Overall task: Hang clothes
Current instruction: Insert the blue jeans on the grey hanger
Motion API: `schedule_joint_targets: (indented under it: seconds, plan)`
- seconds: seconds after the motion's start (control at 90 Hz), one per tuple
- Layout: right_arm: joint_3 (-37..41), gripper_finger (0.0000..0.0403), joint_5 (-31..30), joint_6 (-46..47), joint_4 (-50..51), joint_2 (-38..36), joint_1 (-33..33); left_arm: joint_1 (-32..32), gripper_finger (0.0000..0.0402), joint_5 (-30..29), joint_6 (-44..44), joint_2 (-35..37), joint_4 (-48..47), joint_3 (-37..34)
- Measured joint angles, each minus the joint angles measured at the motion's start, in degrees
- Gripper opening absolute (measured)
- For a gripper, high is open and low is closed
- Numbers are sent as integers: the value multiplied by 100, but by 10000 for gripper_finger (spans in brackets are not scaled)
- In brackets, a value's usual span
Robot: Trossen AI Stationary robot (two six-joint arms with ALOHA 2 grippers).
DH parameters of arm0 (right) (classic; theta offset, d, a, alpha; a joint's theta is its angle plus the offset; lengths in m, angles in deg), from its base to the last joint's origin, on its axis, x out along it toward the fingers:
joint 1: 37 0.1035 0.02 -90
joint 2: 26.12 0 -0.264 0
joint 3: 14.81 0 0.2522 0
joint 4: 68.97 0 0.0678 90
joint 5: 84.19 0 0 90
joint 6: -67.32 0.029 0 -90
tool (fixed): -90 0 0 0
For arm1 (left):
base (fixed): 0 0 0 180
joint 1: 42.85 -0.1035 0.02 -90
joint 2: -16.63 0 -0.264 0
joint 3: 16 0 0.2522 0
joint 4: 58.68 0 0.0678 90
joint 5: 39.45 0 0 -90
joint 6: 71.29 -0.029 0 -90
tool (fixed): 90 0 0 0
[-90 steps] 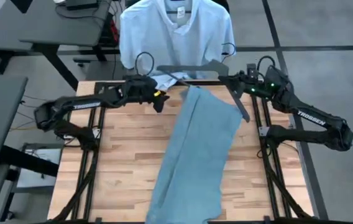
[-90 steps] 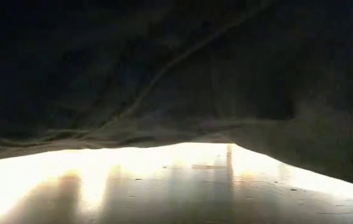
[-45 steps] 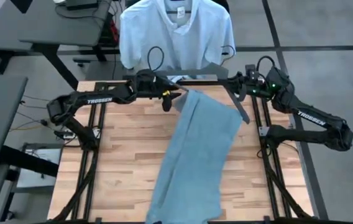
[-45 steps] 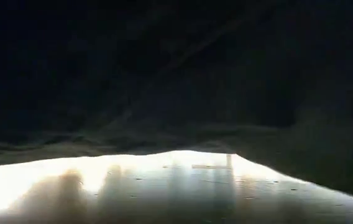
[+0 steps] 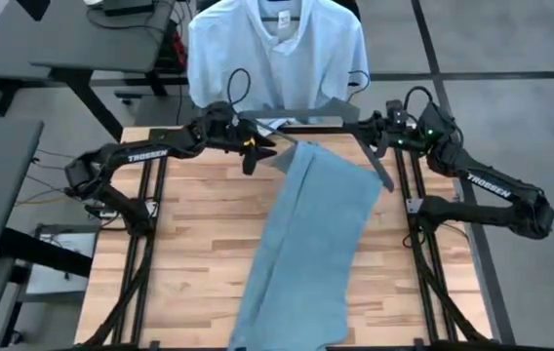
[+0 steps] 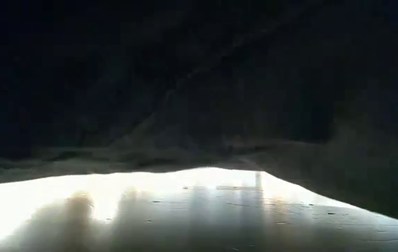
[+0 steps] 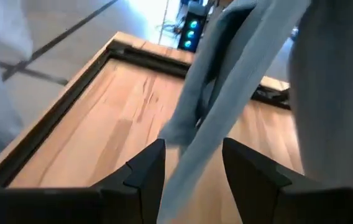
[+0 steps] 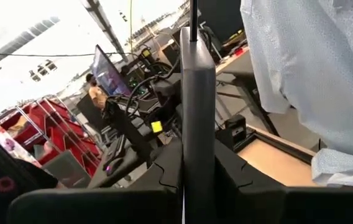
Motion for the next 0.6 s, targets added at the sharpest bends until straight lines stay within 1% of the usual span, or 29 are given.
schedule_joint_targets:
  seconds: [0.078, 0.144, 0.211, 0.256, 0.456, 0.6]
  plan:
    - [0, 28, 0, -12, -81, 0, 0, -55, 144, -56, 469, -1, 572, -524]
    - [0, 28, 0, -14, -117, 0, 0, -54, 144, 91, 820, -11, 1529, -905]
    - [0, 28, 0, -15, -109, 0, 0, 3, 144, 136, 926, -18, 2507, -1116]
    - [0, 28, 0, -3, -102, 0, -1, 25, 144, 137, 907, -22, 2840, -1151]
    - [0, 28, -4, 17, -100, 0, 21, 93, 144, 129, 276, -44, 2736, -914]
    - [0, 28, -2, 16, -126, 4, 51, 219, 144, -21, -78, -44, 2557, -606]
